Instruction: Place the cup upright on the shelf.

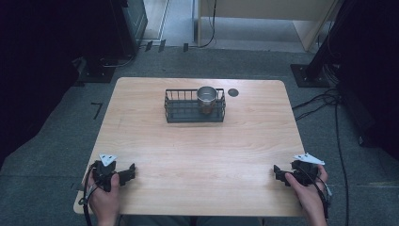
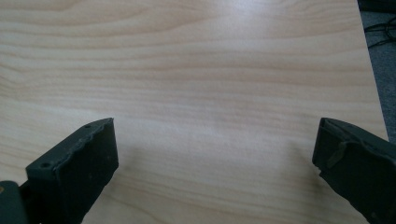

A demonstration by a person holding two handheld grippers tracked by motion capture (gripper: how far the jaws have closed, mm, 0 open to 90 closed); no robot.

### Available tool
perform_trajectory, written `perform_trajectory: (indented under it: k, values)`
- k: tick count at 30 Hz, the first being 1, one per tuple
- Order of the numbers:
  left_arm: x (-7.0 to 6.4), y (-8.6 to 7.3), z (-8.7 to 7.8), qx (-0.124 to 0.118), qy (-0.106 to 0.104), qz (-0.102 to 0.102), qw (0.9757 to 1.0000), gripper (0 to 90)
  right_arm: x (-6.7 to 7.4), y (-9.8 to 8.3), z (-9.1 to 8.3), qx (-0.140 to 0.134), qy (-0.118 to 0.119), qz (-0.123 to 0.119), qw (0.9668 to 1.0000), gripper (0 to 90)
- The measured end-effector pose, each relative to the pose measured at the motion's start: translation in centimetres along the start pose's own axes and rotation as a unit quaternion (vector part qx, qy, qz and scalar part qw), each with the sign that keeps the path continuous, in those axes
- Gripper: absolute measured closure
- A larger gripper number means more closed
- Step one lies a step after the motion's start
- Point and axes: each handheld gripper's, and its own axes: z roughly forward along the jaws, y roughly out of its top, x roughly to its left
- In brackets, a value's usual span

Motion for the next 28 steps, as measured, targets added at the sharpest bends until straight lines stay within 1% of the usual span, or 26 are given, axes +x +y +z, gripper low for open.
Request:
perform_trajectory:
  k: [6, 11, 15, 28]
  values:
    - [0.0, 0.0, 0.0, 0.0, 0.0, -0.001, 1.0, 0.0, -0.7, -0.9, -0.5, -0.005, -0.004, 0.001, 1.0, 0.0]
    - [-0.1, 0.1, 0.1, 0.0, 0.006, -0.007, 1.0, 0.0, -1.0, -1.9, -0.8, -0.028, -0.004, 0.0, 0.9996, 0.0]
    - [-0.1, 0.1, 0.1, 0.0, 0.006, -0.006, 1.0, 0.0, -1.2, -2.1, -1.0, -0.027, -0.001, -0.002, 0.9996, 0.0]
    - [-0.1, 0.1, 0.1, 0.001, 0.006, -0.007, 1.0, 0.0, -1.2, -2.1, -1.0, -0.027, -0.001, -0.001, 0.9996, 0.0]
